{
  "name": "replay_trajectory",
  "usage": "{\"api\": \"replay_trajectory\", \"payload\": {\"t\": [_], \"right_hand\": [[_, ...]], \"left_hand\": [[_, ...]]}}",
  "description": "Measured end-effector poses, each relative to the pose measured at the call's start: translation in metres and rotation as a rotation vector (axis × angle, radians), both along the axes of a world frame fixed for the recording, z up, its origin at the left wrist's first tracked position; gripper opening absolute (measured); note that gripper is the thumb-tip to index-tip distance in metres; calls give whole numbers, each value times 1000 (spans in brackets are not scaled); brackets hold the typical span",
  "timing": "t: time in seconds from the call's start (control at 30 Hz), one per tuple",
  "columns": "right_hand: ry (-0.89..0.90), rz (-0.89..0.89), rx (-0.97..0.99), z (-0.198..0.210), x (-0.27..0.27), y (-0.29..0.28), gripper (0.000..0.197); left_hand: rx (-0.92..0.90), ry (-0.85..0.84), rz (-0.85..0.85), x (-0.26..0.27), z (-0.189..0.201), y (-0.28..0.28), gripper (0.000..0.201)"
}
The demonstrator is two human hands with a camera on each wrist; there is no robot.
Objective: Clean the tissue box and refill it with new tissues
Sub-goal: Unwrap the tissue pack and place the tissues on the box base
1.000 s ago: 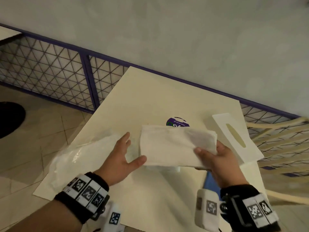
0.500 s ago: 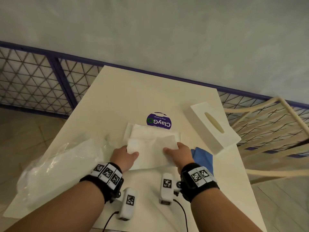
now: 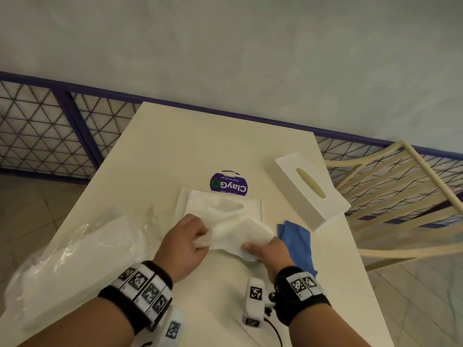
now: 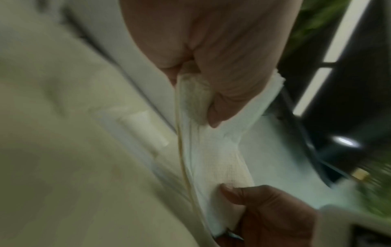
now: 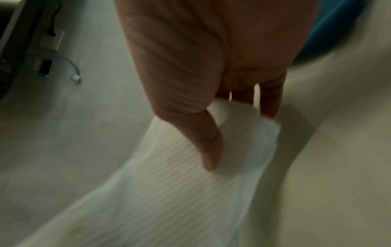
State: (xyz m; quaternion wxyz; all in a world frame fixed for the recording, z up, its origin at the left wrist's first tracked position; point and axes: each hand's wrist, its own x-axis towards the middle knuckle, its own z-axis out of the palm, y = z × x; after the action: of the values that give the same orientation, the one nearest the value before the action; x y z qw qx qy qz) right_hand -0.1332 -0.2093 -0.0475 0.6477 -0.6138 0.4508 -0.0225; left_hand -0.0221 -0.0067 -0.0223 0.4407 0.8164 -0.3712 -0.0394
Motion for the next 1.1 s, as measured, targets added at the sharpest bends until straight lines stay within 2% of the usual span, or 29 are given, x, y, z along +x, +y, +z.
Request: {"api": "replay_trajectory", "payload": {"t": [0.07, 0.13, 0.2, 0.27, 0.33, 0.4, 0.47, 0.57, 0.67, 0.73, 0.8, 0.87, 0.97, 1.03, 1.1], "right_hand": [[-89, 59, 33, 1, -14, 1, 51], [-163, 130, 16, 3, -22, 6, 58], [-204, 203, -50, 5, -24, 10, 75], [-252, 233, -1, 10, -26, 13, 98], [-293, 254, 37, 17, -26, 12, 113], [-352, 278, 55, 21, -26, 6, 114], [-416, 291, 149, 23, -24, 1, 106], [-495, 285, 274, 29, -23, 1, 85], [-457, 229, 93, 37, -19, 8, 60], [-416, 192, -53, 35, -20, 11, 45], [-359, 190, -106, 28, -23, 12, 40], [-290, 217, -154, 18, -28, 14, 47], [-215, 230, -372, 10, -31, 17, 77], [-246, 274, -496, 9, -30, 20, 96], [-277, 393, -648, 8, -30, 22, 97]], "left_hand": [[-43, -89, -190, -7, 13, 14, 38], [-81, -189, -310, -13, 20, 27, 28], [-107, -254, -374, -17, 21, 36, 22], [-130, -263, -394, -20, 19, 42, 21], [-182, -204, -343, -22, 19, 46, 22], [-266, -102, -247, -22, 22, 49, 20], [-326, -14, -115, -20, 27, 50, 14], [-330, 125, 49, -16, 31, 45, 28], [-342, 401, 103, -14, 27, 40, 42], [-287, 443, 116, -12, 16, 38, 40], [-244, 491, 110, -11, 0, 36, 39], [-207, 540, 110, -12, -15, 35, 43], [-182, 572, 111, -15, -27, 31, 29], [-208, 587, 122, -14, -28, 27, 21], [-243, 591, 138, -13, -28, 24, 19]]}}
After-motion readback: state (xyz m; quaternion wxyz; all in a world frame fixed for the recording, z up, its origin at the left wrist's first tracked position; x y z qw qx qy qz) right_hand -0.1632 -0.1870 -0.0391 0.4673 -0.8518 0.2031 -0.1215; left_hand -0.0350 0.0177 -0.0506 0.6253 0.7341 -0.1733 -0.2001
